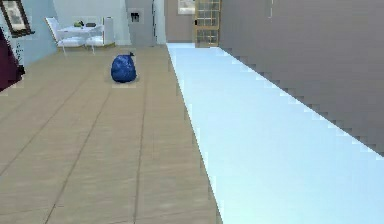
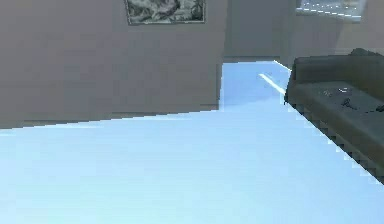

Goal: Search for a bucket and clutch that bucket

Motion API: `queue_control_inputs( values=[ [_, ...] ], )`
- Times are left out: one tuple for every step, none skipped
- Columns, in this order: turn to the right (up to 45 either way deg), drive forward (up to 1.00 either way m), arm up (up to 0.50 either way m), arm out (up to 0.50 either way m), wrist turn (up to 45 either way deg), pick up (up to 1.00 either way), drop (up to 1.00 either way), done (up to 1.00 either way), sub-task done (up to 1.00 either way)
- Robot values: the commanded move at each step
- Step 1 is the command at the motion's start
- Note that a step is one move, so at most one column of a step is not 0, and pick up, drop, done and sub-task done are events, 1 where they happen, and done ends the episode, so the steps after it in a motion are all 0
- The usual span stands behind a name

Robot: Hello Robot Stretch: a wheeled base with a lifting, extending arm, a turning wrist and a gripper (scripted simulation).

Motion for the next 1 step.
queue_control_inputs(
  values=[
    [0.0,1.00,0.00,0.00,0.0,0.00,0.00,0.00,0.00]
  ],
)
